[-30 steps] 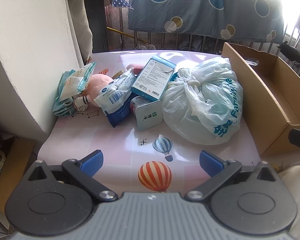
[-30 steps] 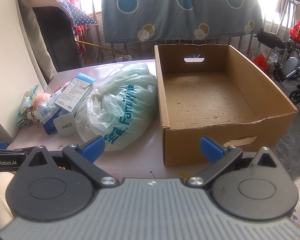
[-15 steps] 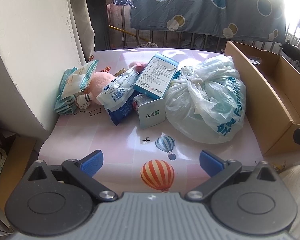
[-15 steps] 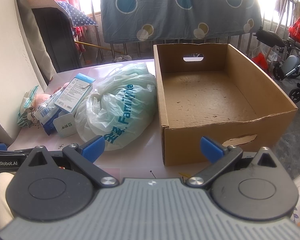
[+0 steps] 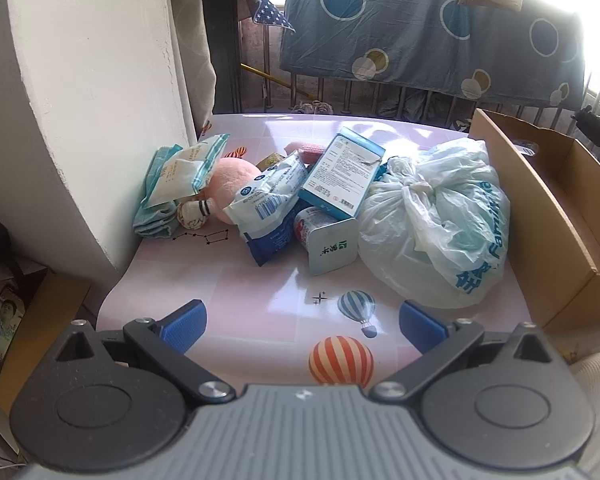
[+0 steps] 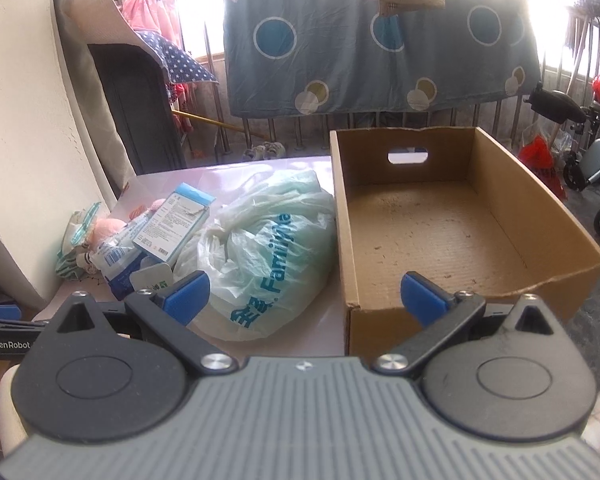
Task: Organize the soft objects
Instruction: 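Move the right gripper down onto the blue bandage box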
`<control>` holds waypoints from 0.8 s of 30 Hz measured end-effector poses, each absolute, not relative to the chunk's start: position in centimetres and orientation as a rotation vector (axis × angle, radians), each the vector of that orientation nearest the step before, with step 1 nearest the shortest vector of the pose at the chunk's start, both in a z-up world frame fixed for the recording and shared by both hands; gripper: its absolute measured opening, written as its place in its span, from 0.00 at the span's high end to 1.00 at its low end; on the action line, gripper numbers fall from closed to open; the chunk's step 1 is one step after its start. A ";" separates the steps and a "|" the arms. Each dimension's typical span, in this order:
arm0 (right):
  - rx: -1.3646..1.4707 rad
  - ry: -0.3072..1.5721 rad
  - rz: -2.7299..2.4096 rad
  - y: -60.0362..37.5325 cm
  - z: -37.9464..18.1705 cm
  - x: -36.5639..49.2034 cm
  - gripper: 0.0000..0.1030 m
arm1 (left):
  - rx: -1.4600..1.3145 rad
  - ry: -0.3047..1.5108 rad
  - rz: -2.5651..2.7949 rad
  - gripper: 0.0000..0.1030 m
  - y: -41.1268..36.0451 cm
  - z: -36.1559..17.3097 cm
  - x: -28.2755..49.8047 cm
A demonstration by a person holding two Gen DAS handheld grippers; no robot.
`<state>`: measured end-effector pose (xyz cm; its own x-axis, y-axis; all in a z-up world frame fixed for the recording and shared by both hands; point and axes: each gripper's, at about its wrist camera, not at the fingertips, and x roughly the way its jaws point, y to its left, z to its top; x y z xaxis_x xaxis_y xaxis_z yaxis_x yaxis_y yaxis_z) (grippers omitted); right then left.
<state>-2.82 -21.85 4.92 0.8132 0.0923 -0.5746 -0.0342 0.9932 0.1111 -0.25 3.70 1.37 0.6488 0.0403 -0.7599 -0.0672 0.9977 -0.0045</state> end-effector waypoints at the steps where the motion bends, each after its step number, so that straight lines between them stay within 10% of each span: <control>1: 0.101 0.606 0.080 -21.7 5.2 -2.6 0.01 | -0.040 0.864 0.062 0.00 4.1 1.4 -0.2; 17: 0.350 0.666 0.375 -17.9 6.1 7.2 0.02 | -0.046 0.772 0.026 0.00 7.3 0.6 3.5; 24: 0.489 0.774 0.473 -15.8 3.7 15.5 0.20 | 0.064 0.718 -0.121 0.09 5.8 -0.6 9.1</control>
